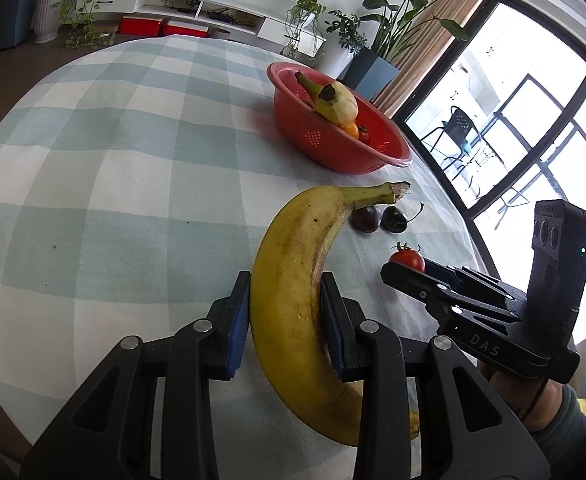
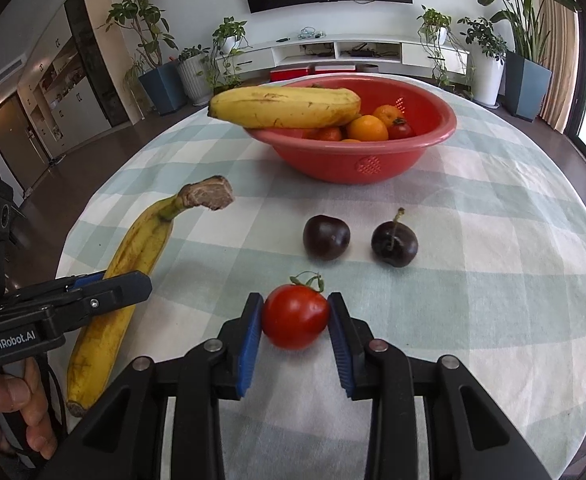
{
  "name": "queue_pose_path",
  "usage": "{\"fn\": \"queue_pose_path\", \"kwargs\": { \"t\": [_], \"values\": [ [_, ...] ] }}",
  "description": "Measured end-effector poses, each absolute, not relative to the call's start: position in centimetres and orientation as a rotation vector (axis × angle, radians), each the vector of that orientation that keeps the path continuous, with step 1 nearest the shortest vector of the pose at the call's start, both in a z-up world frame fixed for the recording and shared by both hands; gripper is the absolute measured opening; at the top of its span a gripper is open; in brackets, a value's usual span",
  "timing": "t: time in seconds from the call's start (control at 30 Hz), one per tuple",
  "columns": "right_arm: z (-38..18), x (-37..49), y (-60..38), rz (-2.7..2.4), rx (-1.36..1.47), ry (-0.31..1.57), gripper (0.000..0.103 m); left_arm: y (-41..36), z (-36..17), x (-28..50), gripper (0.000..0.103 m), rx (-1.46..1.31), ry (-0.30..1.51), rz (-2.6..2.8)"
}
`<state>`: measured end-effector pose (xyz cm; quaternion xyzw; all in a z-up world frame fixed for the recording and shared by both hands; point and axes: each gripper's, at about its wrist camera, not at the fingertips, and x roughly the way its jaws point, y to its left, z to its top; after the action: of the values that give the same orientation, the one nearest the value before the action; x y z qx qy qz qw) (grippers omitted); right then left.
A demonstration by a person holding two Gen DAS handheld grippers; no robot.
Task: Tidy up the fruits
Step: 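Carry the banana and tomato over the red bowl with both tools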
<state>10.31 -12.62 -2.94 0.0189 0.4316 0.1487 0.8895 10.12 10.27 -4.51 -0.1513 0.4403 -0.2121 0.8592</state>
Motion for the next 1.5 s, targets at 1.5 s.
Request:
{"fn": "queue_pose_path", "kwargs": {
  "t": [1.5],
  "values": [
    [1.4,26.0,-19.1,0.328,0.023,0.846,0.035,-5.6,2.6,30.2,0.031,0.106,0.901,-0.439]
  ]
}}
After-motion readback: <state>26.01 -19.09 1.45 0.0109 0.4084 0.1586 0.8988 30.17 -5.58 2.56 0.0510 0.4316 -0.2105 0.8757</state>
